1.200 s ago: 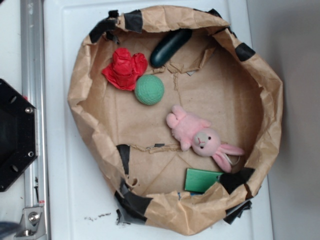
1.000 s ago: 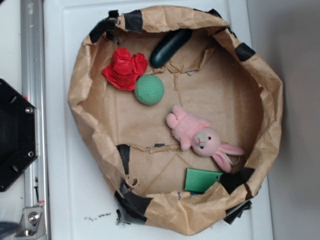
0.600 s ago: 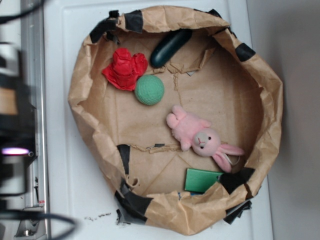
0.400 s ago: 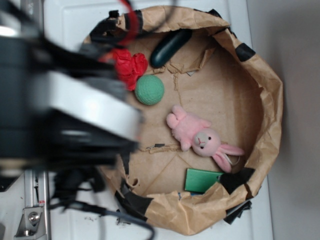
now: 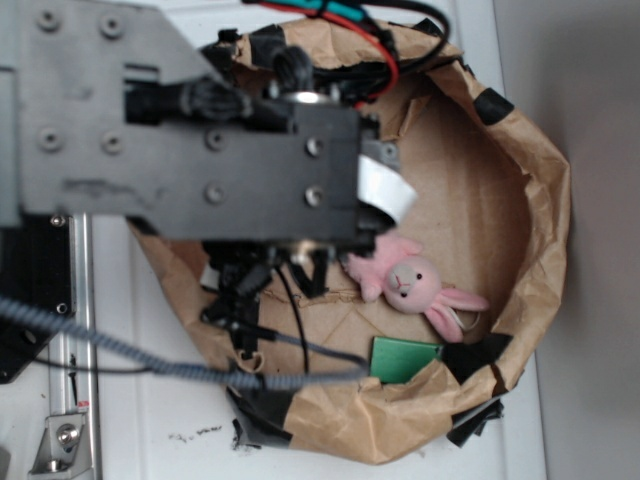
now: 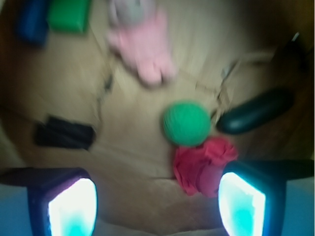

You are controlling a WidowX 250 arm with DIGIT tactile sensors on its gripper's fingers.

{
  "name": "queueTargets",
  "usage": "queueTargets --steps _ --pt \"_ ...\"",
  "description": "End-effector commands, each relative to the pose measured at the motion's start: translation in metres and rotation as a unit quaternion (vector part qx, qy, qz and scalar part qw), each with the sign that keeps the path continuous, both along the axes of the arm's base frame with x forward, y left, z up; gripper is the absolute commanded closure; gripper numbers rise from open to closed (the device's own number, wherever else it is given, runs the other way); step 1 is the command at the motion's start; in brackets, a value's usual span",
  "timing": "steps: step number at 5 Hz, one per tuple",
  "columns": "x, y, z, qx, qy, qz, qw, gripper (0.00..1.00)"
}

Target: Grab the red paper.

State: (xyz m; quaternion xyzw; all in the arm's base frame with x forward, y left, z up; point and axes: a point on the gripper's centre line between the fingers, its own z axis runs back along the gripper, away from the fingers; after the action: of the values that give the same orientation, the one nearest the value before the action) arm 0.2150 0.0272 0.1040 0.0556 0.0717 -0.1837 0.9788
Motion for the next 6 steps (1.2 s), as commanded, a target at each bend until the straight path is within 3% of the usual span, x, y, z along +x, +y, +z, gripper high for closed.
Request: queueTargets --steps 1,2,3,4,5,6 --pt "-0.007 0.061 -0.045 -0.034 -0.028 0.005 0.999 0.00" --pt "0.012 0.066 -0.061 -0.021 -0.072 -0.035 0.997 0.00" --pt "0.043 0.056 -0.072 -0.055 -0.129 -0.107 0.984 0.00" --pt "0.050 0.057 -0.085 -0.031 -0.110 -0.129 0.985 0.00" --pt "0.052 0.061 -0.088 -0.024 -0.115 -0.104 0.988 1.00" --pt "0.050 0.059 -0.083 -0.026 -0.122 -0.098 0.987 1.00"
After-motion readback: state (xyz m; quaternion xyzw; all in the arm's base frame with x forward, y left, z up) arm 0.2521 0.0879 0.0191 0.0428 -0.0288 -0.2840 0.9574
